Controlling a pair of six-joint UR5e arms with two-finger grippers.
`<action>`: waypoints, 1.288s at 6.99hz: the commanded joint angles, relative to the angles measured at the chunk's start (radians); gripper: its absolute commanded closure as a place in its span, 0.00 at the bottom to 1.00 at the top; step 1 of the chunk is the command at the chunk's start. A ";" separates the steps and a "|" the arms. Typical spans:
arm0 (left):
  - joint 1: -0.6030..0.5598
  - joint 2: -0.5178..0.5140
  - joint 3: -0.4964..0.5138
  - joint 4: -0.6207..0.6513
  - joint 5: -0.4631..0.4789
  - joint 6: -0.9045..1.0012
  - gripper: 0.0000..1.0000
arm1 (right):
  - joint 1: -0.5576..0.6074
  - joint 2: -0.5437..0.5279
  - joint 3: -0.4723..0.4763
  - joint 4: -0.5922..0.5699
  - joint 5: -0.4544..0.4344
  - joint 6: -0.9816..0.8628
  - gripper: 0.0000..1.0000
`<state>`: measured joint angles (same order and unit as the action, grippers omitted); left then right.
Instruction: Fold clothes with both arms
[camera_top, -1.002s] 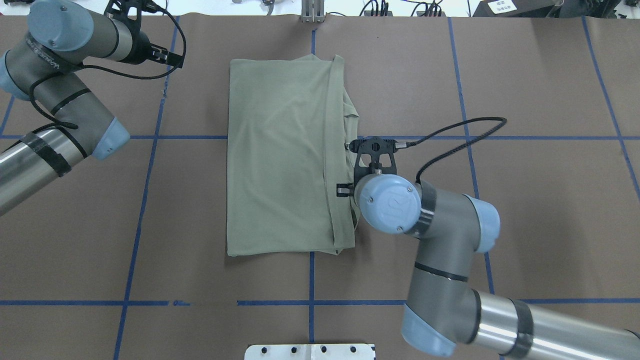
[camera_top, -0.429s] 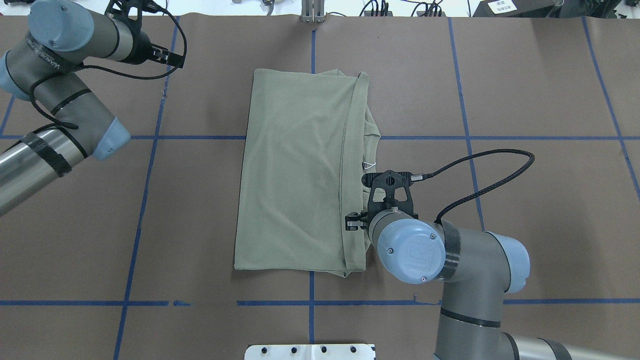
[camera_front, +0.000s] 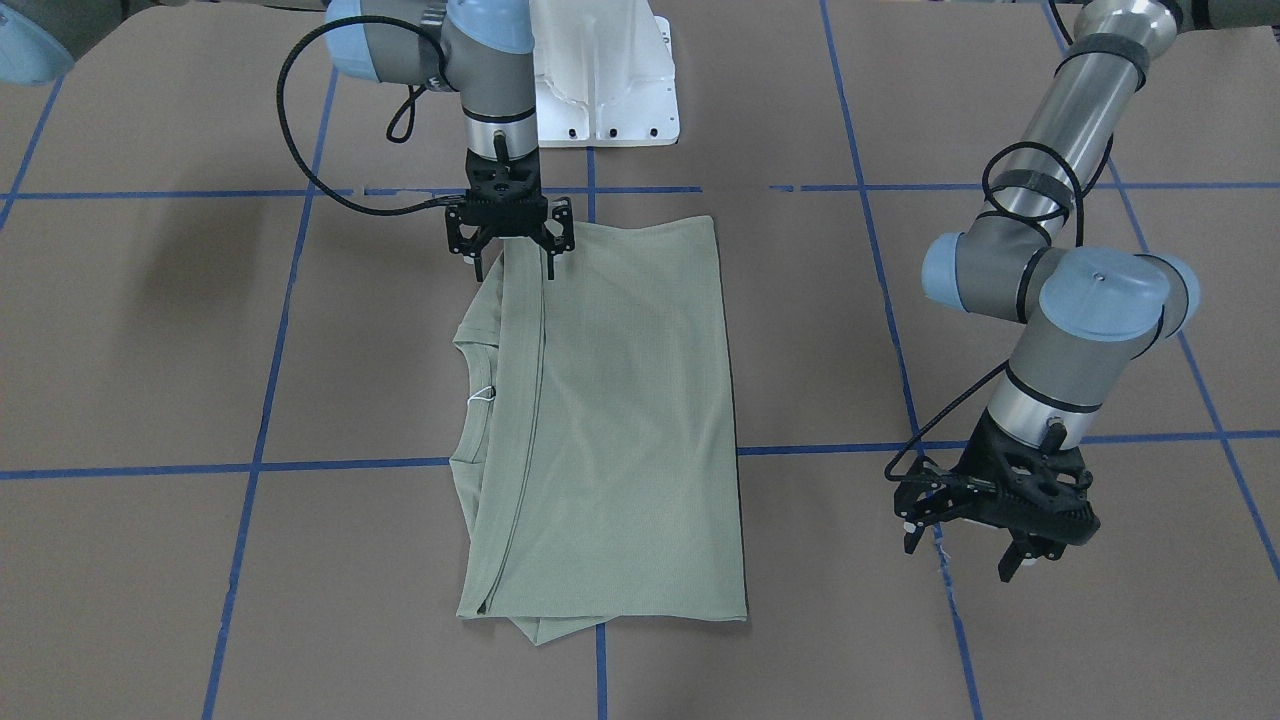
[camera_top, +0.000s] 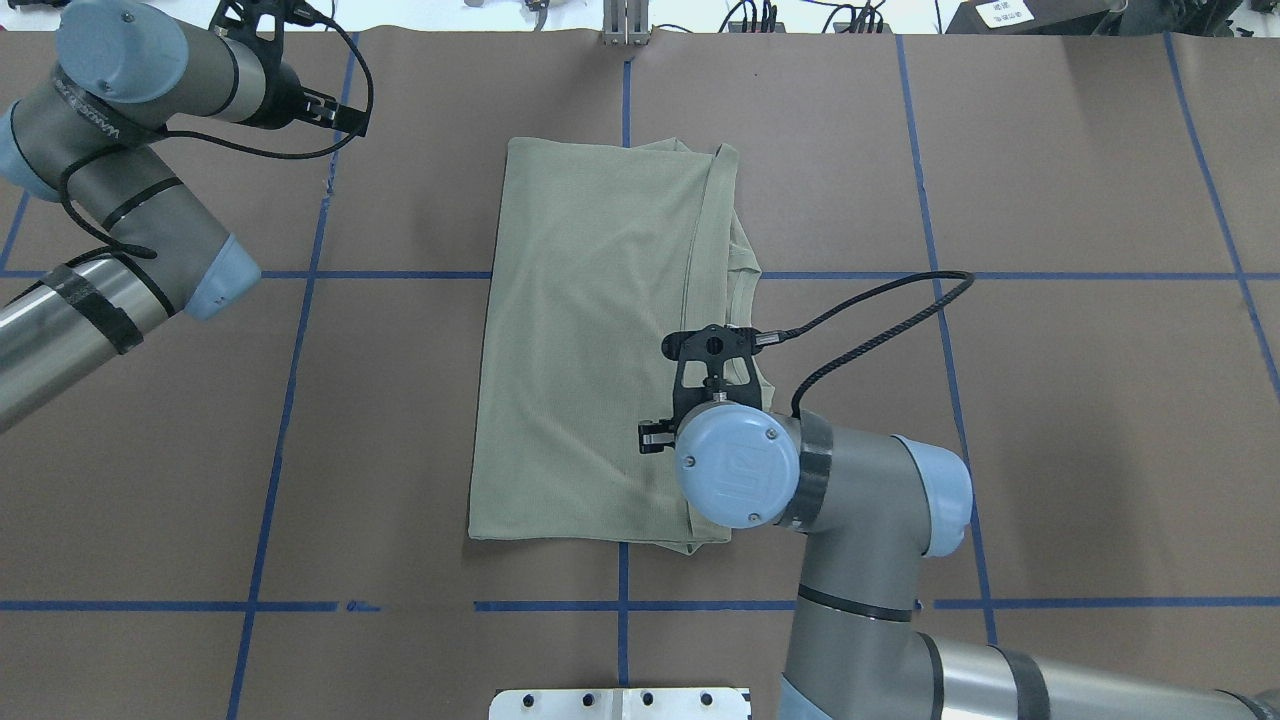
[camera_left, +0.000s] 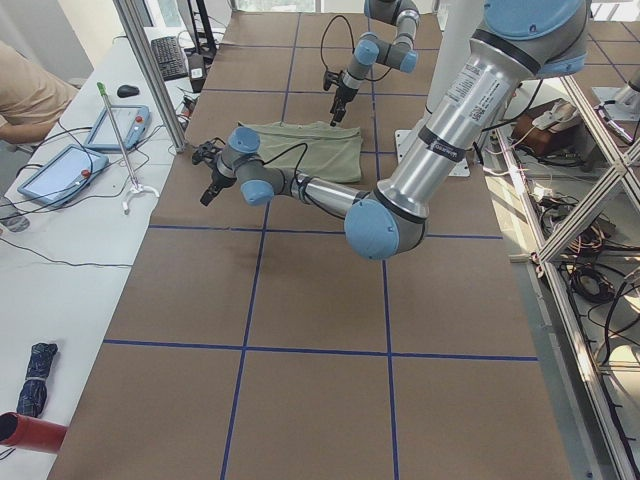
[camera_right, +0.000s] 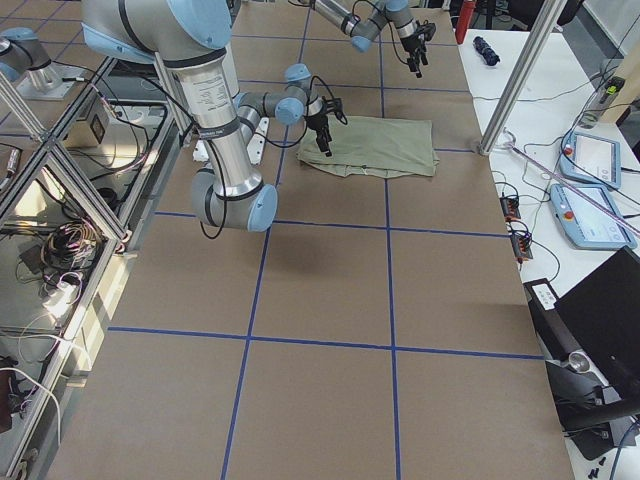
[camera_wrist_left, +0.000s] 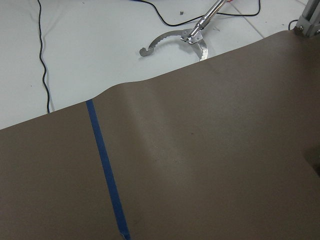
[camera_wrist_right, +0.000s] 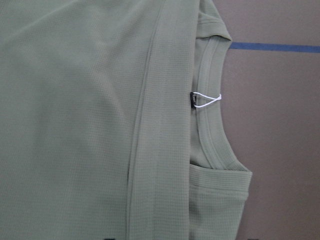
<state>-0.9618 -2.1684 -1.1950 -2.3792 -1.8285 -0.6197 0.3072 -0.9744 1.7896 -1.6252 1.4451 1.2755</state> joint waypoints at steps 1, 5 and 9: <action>0.000 0.001 0.000 0.000 0.000 0.000 0.00 | -0.002 0.068 -0.064 -0.090 0.061 -0.093 0.34; 0.002 0.004 0.002 0.000 0.000 0.000 0.00 | -0.019 0.095 -0.088 -0.152 0.129 -0.217 0.41; 0.002 0.005 0.002 0.000 0.000 -0.002 0.00 | -0.039 0.088 -0.085 -0.168 0.129 -0.232 0.41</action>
<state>-0.9603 -2.1630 -1.1935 -2.3792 -1.8285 -0.6208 0.2725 -0.8881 1.7030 -1.7904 1.5735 1.0437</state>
